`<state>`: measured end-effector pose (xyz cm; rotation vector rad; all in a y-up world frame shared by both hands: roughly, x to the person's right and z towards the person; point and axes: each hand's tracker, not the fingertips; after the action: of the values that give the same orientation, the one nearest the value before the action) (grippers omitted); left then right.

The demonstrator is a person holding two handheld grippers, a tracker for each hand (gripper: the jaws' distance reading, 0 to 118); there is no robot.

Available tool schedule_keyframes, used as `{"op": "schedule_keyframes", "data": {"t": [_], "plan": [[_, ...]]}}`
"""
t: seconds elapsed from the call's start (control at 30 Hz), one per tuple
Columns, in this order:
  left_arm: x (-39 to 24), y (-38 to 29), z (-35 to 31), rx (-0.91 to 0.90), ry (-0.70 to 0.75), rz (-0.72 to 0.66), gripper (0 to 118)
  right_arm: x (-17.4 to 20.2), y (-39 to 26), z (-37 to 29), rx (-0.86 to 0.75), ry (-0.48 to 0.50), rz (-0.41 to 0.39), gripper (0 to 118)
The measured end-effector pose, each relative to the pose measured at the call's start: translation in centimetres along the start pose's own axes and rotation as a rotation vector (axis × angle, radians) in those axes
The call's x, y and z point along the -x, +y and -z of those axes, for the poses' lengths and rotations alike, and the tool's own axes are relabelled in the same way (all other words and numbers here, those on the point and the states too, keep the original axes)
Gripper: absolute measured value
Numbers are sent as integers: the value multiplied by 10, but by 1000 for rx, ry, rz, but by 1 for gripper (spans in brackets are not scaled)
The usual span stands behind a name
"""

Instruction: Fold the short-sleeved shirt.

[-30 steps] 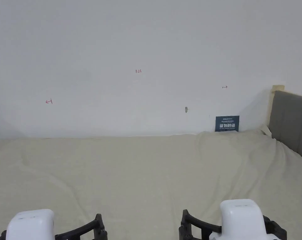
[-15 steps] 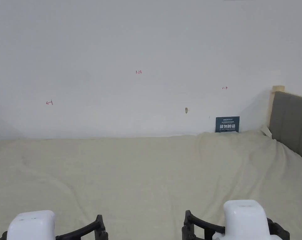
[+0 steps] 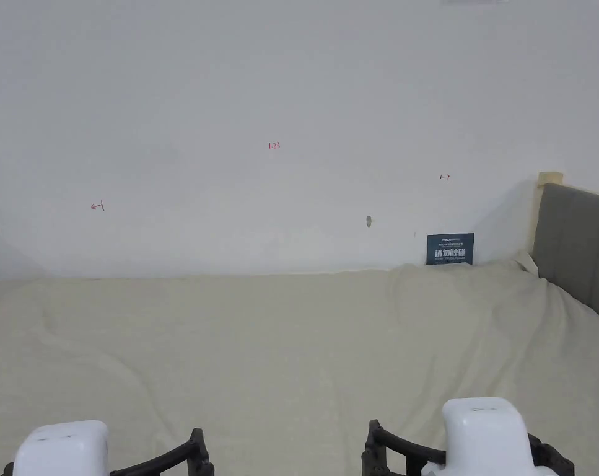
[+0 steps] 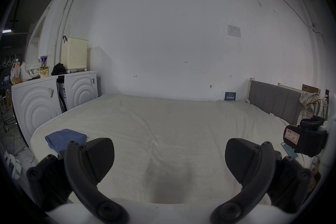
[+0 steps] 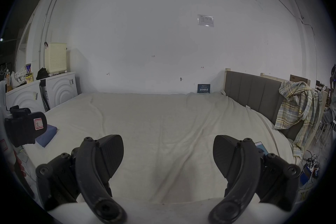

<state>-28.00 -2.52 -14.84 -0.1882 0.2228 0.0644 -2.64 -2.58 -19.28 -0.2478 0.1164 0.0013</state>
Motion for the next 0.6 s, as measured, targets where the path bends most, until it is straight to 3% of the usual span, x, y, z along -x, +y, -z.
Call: {"op": "schedule_keyframes", "data": {"t": [0.6], "plan": [[1,4,-5,-8,0,-2,118,0,2,-2,-10,-2,-8,102]]}}
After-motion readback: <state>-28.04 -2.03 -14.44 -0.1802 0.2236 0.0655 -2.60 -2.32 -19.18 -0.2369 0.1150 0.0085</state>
